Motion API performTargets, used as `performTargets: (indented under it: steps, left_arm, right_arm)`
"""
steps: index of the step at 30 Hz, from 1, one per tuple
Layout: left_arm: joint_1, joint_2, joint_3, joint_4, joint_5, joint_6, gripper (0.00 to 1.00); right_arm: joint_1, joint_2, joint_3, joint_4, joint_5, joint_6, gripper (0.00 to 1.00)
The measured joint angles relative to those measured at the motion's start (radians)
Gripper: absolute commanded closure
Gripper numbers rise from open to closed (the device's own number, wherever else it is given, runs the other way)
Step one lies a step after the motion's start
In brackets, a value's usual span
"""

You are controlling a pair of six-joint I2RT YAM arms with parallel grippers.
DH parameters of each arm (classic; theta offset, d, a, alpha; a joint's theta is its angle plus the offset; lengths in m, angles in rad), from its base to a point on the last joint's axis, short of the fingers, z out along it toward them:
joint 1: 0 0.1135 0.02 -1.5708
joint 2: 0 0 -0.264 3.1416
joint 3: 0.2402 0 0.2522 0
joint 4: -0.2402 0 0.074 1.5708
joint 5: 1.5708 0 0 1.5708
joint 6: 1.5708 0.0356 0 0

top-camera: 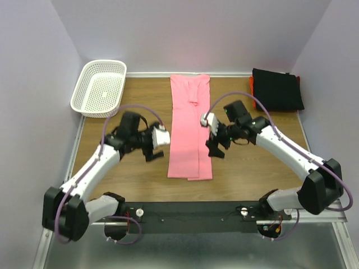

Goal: Fold and stack the t-shirts
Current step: Grab the bottom of the folded rectangular tshirt with both arms

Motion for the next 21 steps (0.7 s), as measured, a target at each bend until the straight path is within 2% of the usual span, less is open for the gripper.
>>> performTargets:
  steps: [3, 5, 7, 10, 15, 21]
  left_arm:
    - [-0.145, -0.124, -0.163, -0.003, 0.0, 0.053, 0.14]
    - [-0.25, -0.189, -0.237, 0.019, -0.008, 0.066, 0.23]
    - [-0.351, -0.198, -0.276, 0.053, -0.035, 0.069, 0.27]
    - [-0.446, -0.163, -0.299, 0.101, -0.08, 0.071, 0.32]
    - [-0.487, -0.079, -0.305, 0.143, -0.145, 0.08, 0.37]
    - [-0.508, -0.024, -0.312, 0.174, -0.218, 0.105, 0.53]
  right_arm:
    - [0.036, -0.038, -0.132, -0.029, -0.023, -0.035, 0.14]
    - [0.069, -0.051, -0.203, -0.032, -0.025, -0.048, 0.17]
    - [0.117, -0.05, -0.249, -0.021, -0.023, -0.06, 0.22]
    - [0.173, -0.047, -0.28, -0.015, -0.018, -0.069, 0.28]
    - [0.227, -0.029, -0.297, 0.056, 0.023, -0.072, 0.33]
    - [0.285, 0.001, -0.37, 0.132, 0.1, -0.081, 0.38]
